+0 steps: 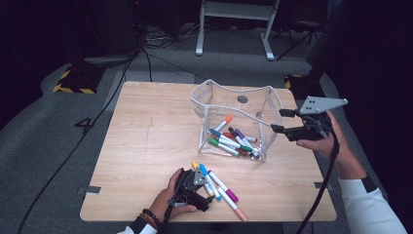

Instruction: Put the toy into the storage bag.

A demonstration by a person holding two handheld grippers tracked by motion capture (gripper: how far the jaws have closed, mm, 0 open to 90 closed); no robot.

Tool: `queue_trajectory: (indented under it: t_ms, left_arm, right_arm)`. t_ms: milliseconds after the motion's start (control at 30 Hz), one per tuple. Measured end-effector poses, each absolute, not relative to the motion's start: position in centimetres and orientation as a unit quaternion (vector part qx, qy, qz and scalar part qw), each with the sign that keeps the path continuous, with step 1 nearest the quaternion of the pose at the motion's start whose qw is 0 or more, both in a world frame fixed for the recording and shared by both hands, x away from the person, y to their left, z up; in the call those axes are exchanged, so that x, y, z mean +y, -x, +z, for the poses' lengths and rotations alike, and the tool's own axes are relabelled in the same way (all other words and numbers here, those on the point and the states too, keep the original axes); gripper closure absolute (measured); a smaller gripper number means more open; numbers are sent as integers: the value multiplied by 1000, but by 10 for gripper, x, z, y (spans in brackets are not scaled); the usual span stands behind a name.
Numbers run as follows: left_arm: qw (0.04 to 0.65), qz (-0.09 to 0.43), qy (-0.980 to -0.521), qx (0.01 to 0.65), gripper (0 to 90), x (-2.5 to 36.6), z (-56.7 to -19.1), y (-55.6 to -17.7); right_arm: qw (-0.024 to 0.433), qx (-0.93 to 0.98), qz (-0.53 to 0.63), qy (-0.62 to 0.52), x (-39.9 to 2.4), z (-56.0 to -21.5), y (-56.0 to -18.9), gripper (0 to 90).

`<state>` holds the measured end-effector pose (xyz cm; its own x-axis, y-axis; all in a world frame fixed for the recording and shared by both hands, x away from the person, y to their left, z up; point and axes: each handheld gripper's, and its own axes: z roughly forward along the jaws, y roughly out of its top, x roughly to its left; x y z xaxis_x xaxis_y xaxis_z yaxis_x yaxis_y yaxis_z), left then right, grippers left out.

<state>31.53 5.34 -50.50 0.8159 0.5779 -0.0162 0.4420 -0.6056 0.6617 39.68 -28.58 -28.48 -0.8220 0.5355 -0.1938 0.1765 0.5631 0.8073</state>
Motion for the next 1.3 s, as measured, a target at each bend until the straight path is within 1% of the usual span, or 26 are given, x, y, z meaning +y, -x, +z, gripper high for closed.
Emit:
queue_trajectory:
  t_ms: [67, 133, 433, 733, 800, 1000, 1300]
  left_arm:
    - [339, 100, -890, 286, 5, 53, -505, -315]
    - [339, 100, -890, 286, 5, 53, -505, -315]
    - [339, 100, -890, 287, 5, 53, -505, -315]
    - [339, 101, -890, 287, 5, 53, -505, -315]
    - [339, 101, -890, 287, 5, 53, -505, -315]
    - [339, 100, -890, 287, 5, 53, -505, -315]
    - [339, 100, -890, 287, 4, 53, -505, -315]
  right_arm:
    - [220, 854, 425, -202, -286, -292, -385, 371]
    - [200, 852, 443, -196, -287, -302, -376, 366]
    - [175, 863, 435, -188, -277, -364, -348, 340]
    - [126, 894, 400, -161, -239, -428, -337, 311]
    - [100, 897, 401, -157, -228, -440, -336, 311]
    - [79, 909, 383, -141, -206, -465, -335, 314]
    - [52, 913, 376, -150, -199, -484, -341, 321]
